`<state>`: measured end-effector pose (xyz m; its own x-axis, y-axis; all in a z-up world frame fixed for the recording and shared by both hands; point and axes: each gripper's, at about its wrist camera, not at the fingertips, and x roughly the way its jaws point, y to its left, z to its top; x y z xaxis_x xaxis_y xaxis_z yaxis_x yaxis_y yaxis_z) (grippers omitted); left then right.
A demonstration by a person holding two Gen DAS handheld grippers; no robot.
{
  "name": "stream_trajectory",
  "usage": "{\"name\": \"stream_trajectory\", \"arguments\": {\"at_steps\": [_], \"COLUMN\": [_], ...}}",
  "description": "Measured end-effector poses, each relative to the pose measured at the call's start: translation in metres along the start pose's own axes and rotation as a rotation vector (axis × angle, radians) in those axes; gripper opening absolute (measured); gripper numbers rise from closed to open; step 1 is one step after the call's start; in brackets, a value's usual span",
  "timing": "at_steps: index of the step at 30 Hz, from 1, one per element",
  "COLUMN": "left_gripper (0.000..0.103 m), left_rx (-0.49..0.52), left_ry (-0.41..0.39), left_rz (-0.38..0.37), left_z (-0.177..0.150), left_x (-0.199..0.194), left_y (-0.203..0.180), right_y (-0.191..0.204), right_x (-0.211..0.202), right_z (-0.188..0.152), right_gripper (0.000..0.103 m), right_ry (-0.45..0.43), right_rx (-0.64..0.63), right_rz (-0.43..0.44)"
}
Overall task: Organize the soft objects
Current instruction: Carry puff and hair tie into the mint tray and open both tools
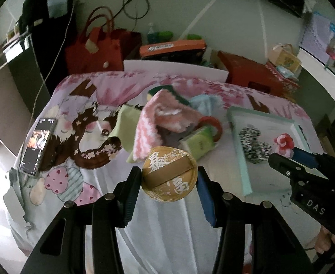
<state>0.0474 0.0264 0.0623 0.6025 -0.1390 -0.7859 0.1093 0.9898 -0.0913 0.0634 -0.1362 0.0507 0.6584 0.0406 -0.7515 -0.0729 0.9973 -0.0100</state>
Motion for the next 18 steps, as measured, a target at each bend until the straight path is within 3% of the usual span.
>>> {"name": "stream_trajectory", "arguments": {"at_steps": [8, 18], "left_gripper": [0.050, 0.050], "left_rx": [0.070, 0.184], "left_ry": [-0.016, 0.015], "left_rz": [-0.028, -0.056], "left_z": [0.001, 0.011], "left_x": [-0.017, 0.002], "left_y": [-0.036, -0.098], "right_y": [-0.038, -0.111], "right_x": [-0.020, -0.016], "right_z": [-0.016, -0.037], "right_gripper": [0.049, 0.049], "right_ry": [-0.009, 0.008], "right_rx": [0.079, 0.197], "right_rz": [-0.045, -0.113]}}
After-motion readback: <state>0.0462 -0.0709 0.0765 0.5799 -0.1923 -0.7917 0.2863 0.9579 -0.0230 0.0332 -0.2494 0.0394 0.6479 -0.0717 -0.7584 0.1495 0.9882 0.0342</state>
